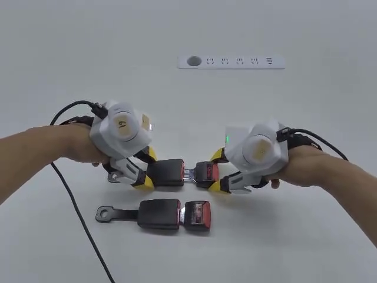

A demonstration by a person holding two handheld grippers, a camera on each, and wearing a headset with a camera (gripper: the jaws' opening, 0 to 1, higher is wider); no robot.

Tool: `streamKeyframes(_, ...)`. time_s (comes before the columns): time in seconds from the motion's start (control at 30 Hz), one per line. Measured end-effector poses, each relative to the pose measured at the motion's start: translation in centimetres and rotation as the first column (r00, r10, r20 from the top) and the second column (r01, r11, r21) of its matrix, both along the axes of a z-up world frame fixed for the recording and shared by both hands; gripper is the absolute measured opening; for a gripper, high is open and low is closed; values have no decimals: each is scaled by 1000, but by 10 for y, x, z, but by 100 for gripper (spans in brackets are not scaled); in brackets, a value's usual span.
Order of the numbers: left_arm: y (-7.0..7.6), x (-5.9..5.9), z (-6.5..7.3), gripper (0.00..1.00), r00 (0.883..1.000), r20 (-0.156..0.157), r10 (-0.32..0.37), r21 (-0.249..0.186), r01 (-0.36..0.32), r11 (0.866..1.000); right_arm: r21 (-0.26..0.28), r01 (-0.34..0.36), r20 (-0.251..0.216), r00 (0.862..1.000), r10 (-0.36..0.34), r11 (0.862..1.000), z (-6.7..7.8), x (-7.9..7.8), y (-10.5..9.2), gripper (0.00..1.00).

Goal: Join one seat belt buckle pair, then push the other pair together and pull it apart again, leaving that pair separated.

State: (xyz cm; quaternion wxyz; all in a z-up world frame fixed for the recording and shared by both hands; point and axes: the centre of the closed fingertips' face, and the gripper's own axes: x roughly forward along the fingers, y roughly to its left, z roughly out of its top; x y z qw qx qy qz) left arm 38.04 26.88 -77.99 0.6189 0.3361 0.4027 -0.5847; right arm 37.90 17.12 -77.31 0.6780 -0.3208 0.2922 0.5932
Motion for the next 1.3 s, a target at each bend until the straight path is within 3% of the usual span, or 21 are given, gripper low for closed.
streamKeyframes(1.3, -1, -1, -1, 30, 1000, 11, -17, 11, 17, 1000, -20, 42, -30, 999, -42, 999, -4, 3, 20, 29)
